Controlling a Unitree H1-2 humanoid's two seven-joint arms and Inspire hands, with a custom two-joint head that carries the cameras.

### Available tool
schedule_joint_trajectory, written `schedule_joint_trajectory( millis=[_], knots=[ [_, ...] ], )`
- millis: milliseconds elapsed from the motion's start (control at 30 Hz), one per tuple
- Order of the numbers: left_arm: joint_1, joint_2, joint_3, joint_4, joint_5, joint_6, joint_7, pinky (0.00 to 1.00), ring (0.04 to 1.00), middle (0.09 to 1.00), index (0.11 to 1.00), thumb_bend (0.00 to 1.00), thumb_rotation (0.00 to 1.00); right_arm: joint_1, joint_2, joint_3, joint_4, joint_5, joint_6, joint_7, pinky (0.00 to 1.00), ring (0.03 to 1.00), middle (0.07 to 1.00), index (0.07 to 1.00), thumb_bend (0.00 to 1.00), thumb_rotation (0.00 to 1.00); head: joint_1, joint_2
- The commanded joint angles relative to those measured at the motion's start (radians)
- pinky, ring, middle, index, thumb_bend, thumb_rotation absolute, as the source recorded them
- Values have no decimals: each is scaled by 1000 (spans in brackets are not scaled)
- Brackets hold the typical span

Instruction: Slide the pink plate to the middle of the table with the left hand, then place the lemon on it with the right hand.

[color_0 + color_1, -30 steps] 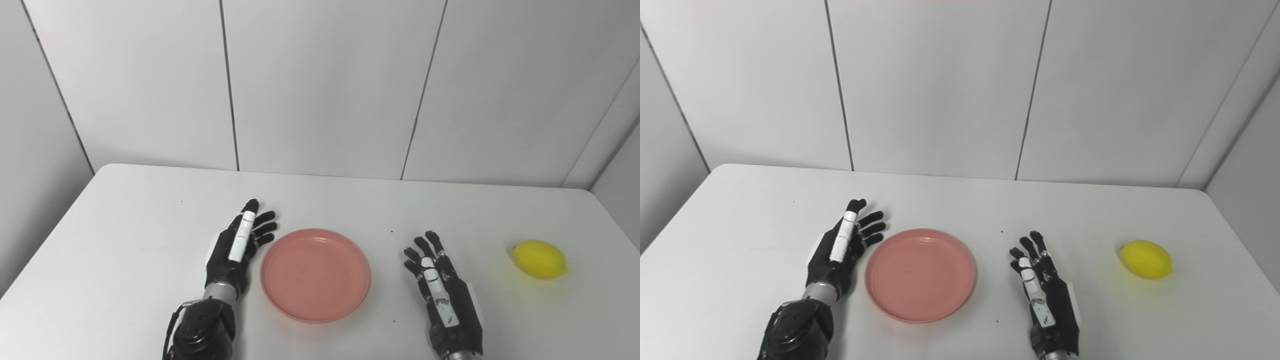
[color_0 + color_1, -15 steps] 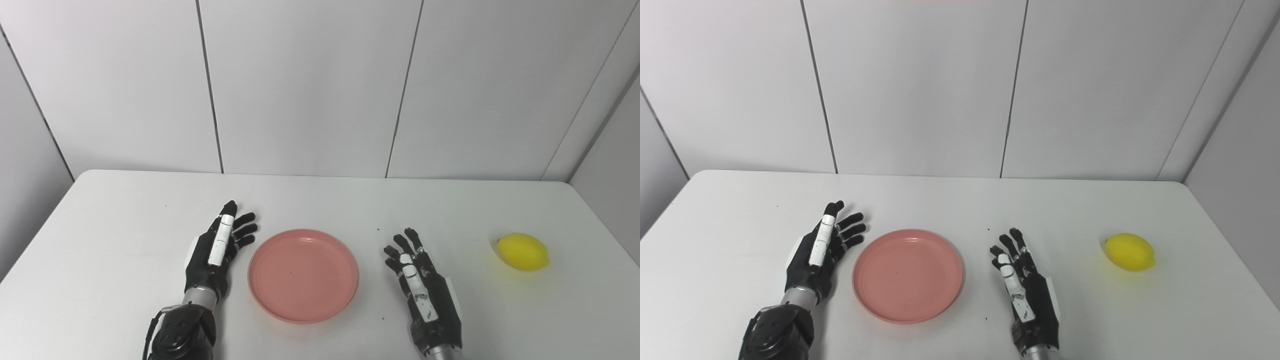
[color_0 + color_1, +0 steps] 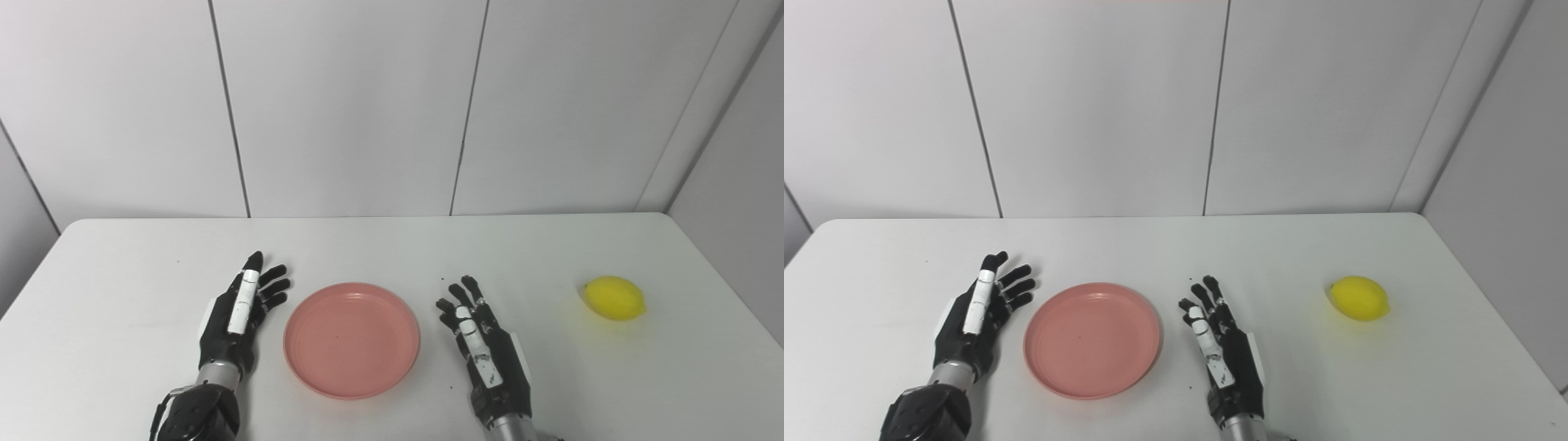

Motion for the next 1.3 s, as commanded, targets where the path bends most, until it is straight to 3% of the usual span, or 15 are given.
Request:
schedule_joint_trajectory(
  millis=[0,567,833,1000,1267],
  knots=[
    [-7,9,6,7,-5,3,-5,830,771,784,913,892,803,38,23,7,69,1,-49,-3,893,843,909,928,718,620,-15,-1],
    [-23,17,29,60,-26,-13,-9,752,751,760,879,925,771,23,33,19,99,-36,-68,-28,873,828,907,936,693,638,-68,-8],
    [-34,16,34,73,-28,-12,-7,752,758,763,889,939,765,4,38,-24,77,-44,-113,-89,879,847,907,930,696,638,-69,-15],
    [-38,18,32,86,-31,-22,-15,778,767,778,898,932,762,-14,24,-36,54,-98,-165,-142,864,822,855,881,682,640,-75,-18],
    [-49,6,22,106,-25,-46,-19,804,752,747,902,908,772,-57,-1,-73,-9,-59,-141,-152,900,835,850,881,689,626,-74,-27]
  ],
)
